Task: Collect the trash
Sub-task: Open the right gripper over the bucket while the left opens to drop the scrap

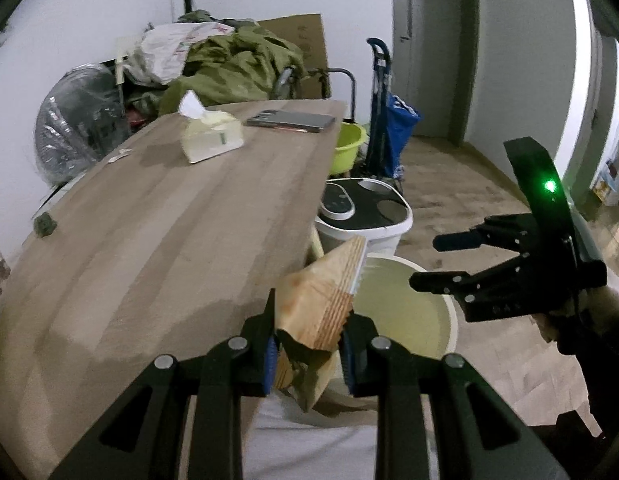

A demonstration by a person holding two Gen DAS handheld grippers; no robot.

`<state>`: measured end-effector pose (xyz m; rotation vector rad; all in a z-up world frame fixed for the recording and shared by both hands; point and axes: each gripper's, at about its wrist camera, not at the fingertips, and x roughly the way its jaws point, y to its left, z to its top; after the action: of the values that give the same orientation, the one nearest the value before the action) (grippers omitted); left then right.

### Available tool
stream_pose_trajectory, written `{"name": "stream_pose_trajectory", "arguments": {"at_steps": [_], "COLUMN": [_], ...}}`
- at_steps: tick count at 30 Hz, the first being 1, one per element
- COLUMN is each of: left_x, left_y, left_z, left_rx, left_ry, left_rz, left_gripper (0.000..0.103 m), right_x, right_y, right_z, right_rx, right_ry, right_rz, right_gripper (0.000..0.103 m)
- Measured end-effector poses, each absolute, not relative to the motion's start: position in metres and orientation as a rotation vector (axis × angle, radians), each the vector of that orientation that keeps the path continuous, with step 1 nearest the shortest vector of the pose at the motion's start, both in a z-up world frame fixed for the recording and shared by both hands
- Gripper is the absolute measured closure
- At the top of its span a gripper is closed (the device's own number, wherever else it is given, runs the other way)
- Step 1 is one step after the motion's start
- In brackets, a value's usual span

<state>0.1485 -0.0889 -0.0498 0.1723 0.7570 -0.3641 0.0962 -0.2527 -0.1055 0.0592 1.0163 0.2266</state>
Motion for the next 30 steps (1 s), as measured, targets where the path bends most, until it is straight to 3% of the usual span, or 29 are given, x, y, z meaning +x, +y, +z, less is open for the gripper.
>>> {"name": "stream_pose_trajectory", "arguments": {"at_steps": [18, 21, 26, 30], "left_x": [0.191, 0.194, 0.192, 0.189], "left_y": [-0.175, -0.184, -0.189, -0.187], "left_z": [-0.097, -0.105, -0.112, -0.107], "left_rx": [0.240, 0.227, 0.213, 0.204], "left_ry": [0.901, 0.930, 0.953, 0.940], "left_rz": [-0.546, -0.565, -0.582, -0.582], "left_gripper": [0.073, 0.066, 0.045, 0.040], "right_x": [0.047, 0.039, 0.034, 0.031], "right_y": [-0.327, -0.332, -0.333, -0.329], "right_z": [-0.115, -0.114, -0.108, -0.105], "right_rx": [0.142, 0.142, 0.134, 0.125], "right_ry": [1.039, 1.042, 1.038, 1.040], "right_rz": [0.007, -0.016, -0.039, -0.045], "right_gripper": [0.039, 0.039, 0.039, 0.039]}}
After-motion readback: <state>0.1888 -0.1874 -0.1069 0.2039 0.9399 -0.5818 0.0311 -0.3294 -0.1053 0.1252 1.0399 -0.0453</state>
